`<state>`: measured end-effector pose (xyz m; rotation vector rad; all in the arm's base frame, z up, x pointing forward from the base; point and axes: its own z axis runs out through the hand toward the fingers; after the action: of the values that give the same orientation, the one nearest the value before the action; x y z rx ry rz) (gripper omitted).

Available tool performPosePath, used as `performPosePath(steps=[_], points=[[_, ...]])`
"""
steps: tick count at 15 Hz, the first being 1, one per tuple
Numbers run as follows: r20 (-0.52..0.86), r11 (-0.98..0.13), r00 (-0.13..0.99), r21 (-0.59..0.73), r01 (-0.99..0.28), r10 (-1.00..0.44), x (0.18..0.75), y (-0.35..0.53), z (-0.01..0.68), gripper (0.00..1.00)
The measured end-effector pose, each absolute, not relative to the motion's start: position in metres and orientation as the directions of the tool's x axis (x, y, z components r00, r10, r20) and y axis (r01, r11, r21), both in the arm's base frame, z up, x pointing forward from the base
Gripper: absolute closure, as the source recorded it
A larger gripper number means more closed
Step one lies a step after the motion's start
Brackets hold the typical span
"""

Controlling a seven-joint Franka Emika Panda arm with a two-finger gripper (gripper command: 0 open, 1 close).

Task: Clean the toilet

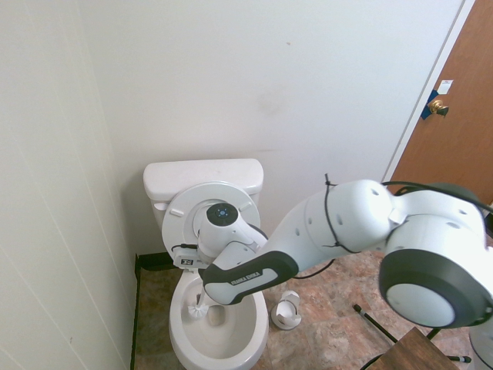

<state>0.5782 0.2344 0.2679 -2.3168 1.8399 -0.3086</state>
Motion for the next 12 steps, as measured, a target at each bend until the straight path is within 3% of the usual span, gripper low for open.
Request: performPosePath(steps=[7, 12], points=[[0.066, -0.127, 0.111, -0.319, -0.939, -0.992, 0.503, 0.18, 0.39, 1.0], [0.045, -0.003, -0.014, -0.363, -0.932, -0.999, 0.493, 0.081, 0.428, 1.0]])
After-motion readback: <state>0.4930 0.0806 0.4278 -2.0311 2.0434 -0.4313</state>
